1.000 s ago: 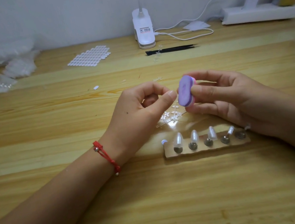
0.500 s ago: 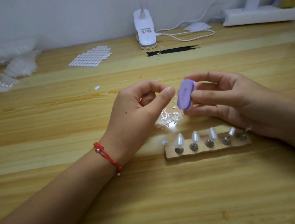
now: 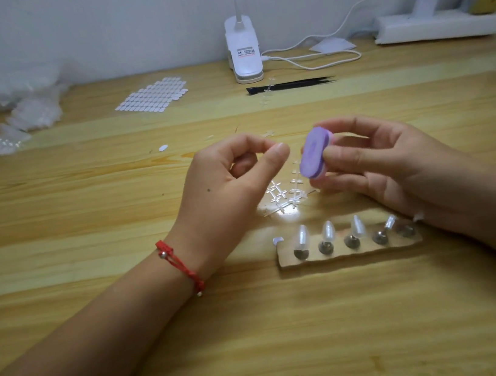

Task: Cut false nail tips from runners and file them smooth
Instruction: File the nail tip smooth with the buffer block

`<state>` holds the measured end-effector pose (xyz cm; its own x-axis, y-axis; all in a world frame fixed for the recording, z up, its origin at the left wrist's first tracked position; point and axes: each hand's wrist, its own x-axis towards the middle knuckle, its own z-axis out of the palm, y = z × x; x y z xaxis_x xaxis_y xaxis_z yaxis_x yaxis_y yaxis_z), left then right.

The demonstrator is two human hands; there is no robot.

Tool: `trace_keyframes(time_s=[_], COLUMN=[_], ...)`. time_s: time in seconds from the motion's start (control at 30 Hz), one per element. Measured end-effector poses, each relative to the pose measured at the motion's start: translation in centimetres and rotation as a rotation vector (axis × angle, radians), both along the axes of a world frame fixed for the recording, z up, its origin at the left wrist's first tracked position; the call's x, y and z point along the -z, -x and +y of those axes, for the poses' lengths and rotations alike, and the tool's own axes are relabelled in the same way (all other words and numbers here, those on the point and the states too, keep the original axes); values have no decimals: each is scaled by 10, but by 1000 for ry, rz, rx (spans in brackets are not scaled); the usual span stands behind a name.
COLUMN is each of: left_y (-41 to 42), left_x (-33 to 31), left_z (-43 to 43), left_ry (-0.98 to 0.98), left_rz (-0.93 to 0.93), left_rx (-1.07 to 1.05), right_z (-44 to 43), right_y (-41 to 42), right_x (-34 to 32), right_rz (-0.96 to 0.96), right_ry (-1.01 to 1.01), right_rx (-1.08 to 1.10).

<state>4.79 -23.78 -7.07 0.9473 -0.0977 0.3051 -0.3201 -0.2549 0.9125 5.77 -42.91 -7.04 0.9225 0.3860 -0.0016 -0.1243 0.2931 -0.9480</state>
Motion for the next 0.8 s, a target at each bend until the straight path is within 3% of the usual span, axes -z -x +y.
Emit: trace_keyframes(time_s=[0.07,0.2,0.33,0.47,0.6,0.8], left_y=[0,1,-1,0,-2,-2], left_x=[0,1,2,3,2,4], left_z=[0,-1,0,0,2,1], left_ry=[-19,-50,-19,-23,15,19], left_rz=[-3,-22,-48,-37,-20,-30], left_rx=[14,40,-13,17,-7,-10], right_z=[1,-1,2,-1,2,0], right_y=[1,-1,2,-1,3,0], right_x=[1,1,0,-1,-1,-2], right_rz=[-6,33,-19,57,2,82], right_ry=[40,-61,37,-76,37,-101], right_rx=[-9,57,2,83,1,79])
